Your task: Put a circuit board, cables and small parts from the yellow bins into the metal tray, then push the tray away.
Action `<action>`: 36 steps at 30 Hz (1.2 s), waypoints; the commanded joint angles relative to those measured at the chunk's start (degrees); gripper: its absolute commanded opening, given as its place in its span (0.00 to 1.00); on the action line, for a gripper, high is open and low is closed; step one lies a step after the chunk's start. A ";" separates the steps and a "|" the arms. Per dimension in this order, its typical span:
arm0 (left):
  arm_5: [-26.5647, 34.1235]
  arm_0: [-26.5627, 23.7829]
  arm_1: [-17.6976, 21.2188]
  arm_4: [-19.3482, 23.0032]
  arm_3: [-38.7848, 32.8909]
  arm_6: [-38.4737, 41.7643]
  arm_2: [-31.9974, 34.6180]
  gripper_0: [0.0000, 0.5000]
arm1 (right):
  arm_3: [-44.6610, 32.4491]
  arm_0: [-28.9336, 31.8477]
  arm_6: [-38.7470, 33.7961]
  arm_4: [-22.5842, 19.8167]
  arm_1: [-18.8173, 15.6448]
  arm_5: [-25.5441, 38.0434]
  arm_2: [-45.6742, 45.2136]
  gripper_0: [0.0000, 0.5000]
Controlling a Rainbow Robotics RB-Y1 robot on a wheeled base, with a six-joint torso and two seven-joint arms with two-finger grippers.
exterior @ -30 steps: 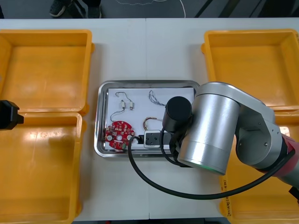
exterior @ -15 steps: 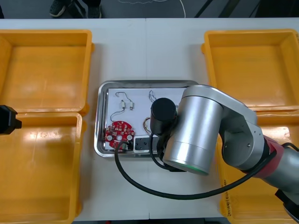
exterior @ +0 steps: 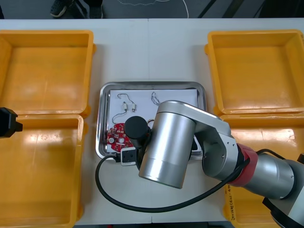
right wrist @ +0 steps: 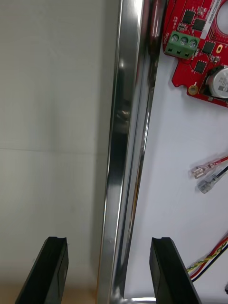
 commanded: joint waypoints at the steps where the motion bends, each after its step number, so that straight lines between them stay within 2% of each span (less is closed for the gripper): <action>1: 0.35 0.87 2.17 0.93 -2.09 -0.19 2.15 1.00 | 0.16 -1.27 1.97 1.55 2.21 -1.75 1.69 1.00; 14: 0.35 0.96 2.26 2.60 -2.00 -0.45 3.56 1.00 | 1.31 0.05 3.29 2.17 3.00 -3.51 2.13 1.00; 36: 0.35 0.96 2.87 1.89 -2.09 -0.81 4.43 1.00 | 6.14 2.07 4.34 9.11 3.18 -8.43 6.17 1.00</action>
